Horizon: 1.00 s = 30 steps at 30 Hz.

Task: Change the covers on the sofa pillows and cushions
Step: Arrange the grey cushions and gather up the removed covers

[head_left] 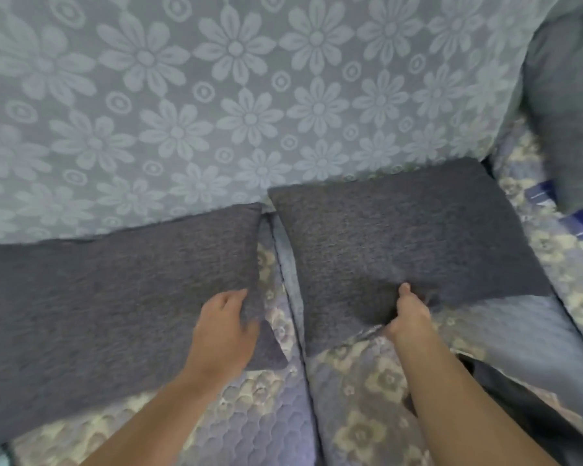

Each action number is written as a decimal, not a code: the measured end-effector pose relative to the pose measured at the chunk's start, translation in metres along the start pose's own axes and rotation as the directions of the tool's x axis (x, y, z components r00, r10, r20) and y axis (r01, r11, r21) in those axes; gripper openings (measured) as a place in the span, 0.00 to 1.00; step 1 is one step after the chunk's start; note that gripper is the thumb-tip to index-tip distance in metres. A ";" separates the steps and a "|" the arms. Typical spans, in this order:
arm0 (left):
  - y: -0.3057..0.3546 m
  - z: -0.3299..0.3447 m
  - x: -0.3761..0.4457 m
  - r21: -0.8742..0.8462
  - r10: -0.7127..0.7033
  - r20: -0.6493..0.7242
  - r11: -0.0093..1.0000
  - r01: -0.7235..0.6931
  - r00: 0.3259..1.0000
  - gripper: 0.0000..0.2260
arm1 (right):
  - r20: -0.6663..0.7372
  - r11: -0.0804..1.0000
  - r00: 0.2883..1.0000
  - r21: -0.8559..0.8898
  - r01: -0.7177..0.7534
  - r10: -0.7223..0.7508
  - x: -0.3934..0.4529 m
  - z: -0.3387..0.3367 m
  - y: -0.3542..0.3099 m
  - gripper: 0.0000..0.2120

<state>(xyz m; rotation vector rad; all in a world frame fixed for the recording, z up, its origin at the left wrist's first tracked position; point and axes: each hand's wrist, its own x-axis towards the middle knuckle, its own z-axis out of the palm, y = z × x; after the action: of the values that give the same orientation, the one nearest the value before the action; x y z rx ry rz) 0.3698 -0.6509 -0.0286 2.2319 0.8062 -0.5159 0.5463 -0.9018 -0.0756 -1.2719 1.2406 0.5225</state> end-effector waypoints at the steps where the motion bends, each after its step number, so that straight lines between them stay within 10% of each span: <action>1: 0.016 0.003 0.002 -0.189 -0.020 0.134 0.981 0.045 0.991 0.32 | -0.057 0.999 0.998 -0.036 0.019 -0.021 -0.002 -0.001 0.000 0.30; 4: 0.067 0.004 0.003 -0.582 -0.071 0.524 0.698 0.417 0.849 0.44 | -0.041 0.986 0.986 -0.051 0.157 -0.159 -0.036 -0.011 0.000 0.23; 7: 0.092 -0.012 0.001 -0.785 -0.069 0.496 0.390 0.481 0.866 0.29 | 0.078 0.934 0.948 -0.164 0.319 -0.310 -0.076 -0.022 0.016 0.24; 10: 0.086 -0.032 -0.019 -0.767 -0.125 0.052 0.631 0.120 0.991 0.12 | 0.116 0.853 0.891 -0.257 0.454 -0.440 -0.129 -0.029 0.044 0.27; 13: 0.049 -0.074 -0.059 -0.618 -0.017 -0.312 0.763 -0.190 0.950 0.09 | 0.310 0.831 0.897 -0.367 0.418 -0.314 -0.173 -0.032 0.086 0.21; 15: 0.001 -0.106 -0.080 -0.510 -0.048 -0.410 0.840 -0.186 0.911 0.12 | 0.425 0.740 0.889 -0.539 0.402 -0.173 -0.195 -0.036 0.117 0.21; 19: -0.140 -0.143 -0.097 -0.312 -0.327 -0.398 0.927 0.209 0.857 0.15 | 0.367 0.378 0.835 -0.765 0.521 -0.410 -0.186 -0.046 0.153 0.15; 23: -0.178 -0.146 -0.093 -0.211 -0.489 -0.280 0.871 0.444 0.826 0.18 | 0.254 0.504 0.809 -0.672 0.542 -0.531 -0.123 -0.035 0.138 0.23; 30: -0.099 -0.119 -0.066 -0.318 -0.213 -0.475 0.946 0.059 0.854 0.34 | 0.169 0.873 0.965 -0.418 0.253 -0.199 -0.004 -0.026 0.092 0.67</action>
<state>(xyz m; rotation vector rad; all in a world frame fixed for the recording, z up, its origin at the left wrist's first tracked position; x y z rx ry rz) 0.2703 -0.5351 0.0419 2.0519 1.2299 0.1437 0.4557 -0.8965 -0.1060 -1.7131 0.8796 0.7211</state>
